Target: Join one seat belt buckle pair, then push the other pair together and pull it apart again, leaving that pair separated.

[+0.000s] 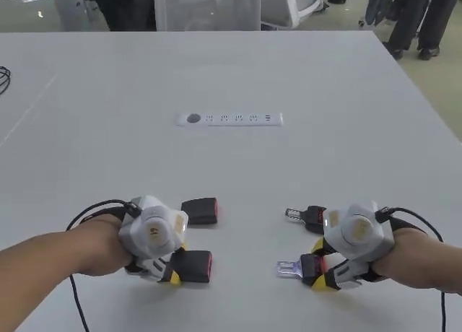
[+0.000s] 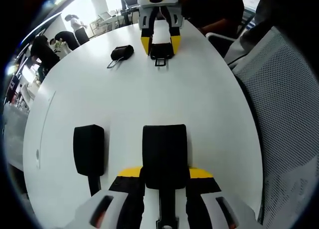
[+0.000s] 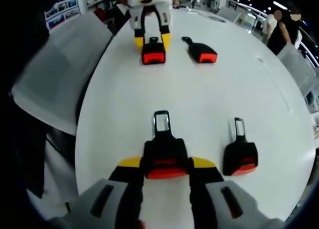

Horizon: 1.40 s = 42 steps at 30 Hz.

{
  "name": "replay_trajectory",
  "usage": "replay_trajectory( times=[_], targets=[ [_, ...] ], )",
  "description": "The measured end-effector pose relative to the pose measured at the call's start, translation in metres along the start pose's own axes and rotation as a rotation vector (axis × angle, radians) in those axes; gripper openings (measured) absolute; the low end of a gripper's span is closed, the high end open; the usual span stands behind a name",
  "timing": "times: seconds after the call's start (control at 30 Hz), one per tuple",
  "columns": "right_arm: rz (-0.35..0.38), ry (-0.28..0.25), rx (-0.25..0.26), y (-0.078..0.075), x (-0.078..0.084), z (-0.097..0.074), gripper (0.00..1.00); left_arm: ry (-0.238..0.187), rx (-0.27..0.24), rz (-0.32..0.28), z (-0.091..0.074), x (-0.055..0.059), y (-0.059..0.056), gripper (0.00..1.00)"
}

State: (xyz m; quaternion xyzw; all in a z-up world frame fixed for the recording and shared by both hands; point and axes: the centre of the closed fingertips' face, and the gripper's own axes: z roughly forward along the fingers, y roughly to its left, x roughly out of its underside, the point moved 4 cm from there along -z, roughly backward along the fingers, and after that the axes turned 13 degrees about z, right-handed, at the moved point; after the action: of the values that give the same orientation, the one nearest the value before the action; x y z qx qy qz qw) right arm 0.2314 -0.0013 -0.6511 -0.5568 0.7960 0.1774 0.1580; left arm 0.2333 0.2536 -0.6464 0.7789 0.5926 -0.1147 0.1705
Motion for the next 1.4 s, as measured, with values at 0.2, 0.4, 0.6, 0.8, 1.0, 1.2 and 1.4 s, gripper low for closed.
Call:
replay_trajectory(
  times=[0.2,0.4,0.6,0.8,1.0,1.2,1.4],
  targets=[
    [-0.001,-0.003,-0.003,0.001,0.0,0.0,0.35,-0.001,0.002,-0.007,0.0,0.0,0.0,0.32],
    [-0.002,-0.004,-0.003,-0.002,-0.001,0.001,0.35,0.0,-0.004,-0.007,0.001,0.0,0.0,0.32],
    [0.0,-0.005,-0.002,-0.002,-0.001,0.001,0.35,-0.003,-0.004,-0.007,0.001,0.0,0.0,0.32],
    [-0.001,-0.007,-0.002,-0.002,-0.001,0.001,0.35,0.001,-0.001,-0.007,0.002,0.0,0.001,0.32],
    [0.024,-0.043,0.008,-0.005,-0.005,0.003,0.35,0.003,0.0,-0.011,0.002,-0.001,0.001,0.32],
    [0.017,-0.047,0.015,0.0,-0.011,0.006,0.35,0.008,-0.001,-0.014,0.002,-0.002,0.001,0.32],
    [0.011,-0.07,0.016,0.008,-0.027,0.014,0.35,0.01,0.001,-0.014,0.002,-0.002,0.001,0.32]
  ],
)
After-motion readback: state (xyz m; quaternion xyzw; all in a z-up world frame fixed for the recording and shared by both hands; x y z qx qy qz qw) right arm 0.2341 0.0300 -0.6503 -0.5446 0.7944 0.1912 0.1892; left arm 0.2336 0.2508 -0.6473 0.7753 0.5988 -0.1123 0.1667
